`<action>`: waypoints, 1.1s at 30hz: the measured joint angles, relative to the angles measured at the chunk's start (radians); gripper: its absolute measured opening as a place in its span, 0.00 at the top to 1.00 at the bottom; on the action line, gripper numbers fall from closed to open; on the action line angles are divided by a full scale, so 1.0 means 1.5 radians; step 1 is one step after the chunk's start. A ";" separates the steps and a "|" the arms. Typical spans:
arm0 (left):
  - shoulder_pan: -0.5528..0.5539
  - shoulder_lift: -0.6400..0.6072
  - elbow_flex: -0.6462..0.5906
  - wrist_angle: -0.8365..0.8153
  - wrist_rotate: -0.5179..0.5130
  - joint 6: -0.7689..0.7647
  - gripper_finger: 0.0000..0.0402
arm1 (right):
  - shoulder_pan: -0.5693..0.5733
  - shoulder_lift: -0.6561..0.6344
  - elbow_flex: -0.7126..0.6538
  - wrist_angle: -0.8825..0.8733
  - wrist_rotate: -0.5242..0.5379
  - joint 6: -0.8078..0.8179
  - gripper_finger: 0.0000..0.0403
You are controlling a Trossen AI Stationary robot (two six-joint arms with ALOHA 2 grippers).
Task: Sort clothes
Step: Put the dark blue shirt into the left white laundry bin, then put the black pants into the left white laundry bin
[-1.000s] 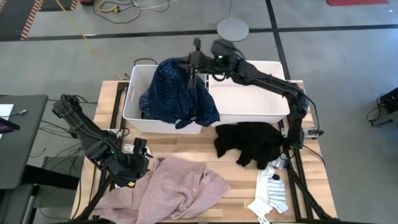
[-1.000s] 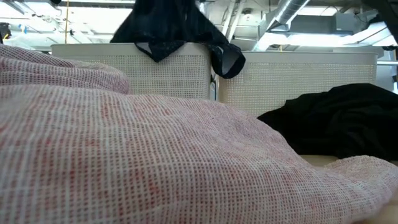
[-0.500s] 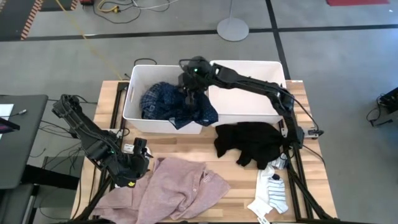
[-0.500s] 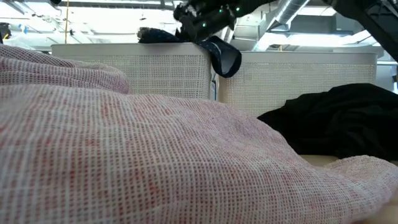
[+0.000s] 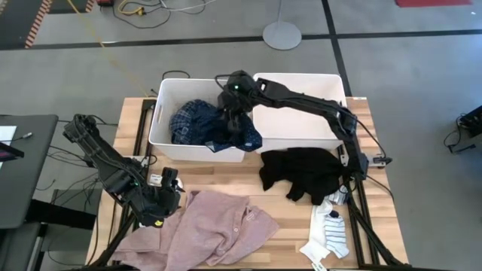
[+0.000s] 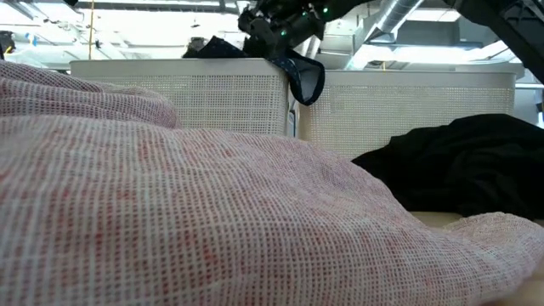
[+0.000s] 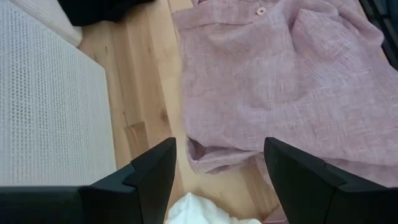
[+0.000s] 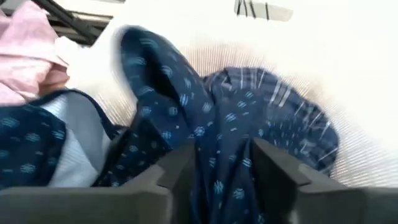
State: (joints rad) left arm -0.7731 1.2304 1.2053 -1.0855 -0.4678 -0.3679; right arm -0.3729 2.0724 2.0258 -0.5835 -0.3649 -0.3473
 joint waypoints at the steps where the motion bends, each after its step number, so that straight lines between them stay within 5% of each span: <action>1: 0.000 0.000 0.000 0.000 0.000 0.000 0.41 | 0.000 -0.008 0.000 0.001 0.000 0.000 0.54; 9: 0.000 0.000 0.000 0.001 0.000 0.000 0.41 | 0.015 -0.088 0.000 -0.016 0.000 0.007 0.33; 21: 0.000 0.000 0.001 0.006 0.000 0.001 0.41 | 0.092 -0.243 0.000 -0.228 0.017 0.012 0.32; 33: 0.000 0.000 0.001 0.068 -0.003 0.063 0.41 | 0.191 -0.278 0.000 -0.593 0.100 0.187 0.32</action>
State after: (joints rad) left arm -0.7731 1.2304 1.2060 -0.9827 -0.4725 -0.2735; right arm -0.0867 1.6558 2.0262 -1.4731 -0.2151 -0.0675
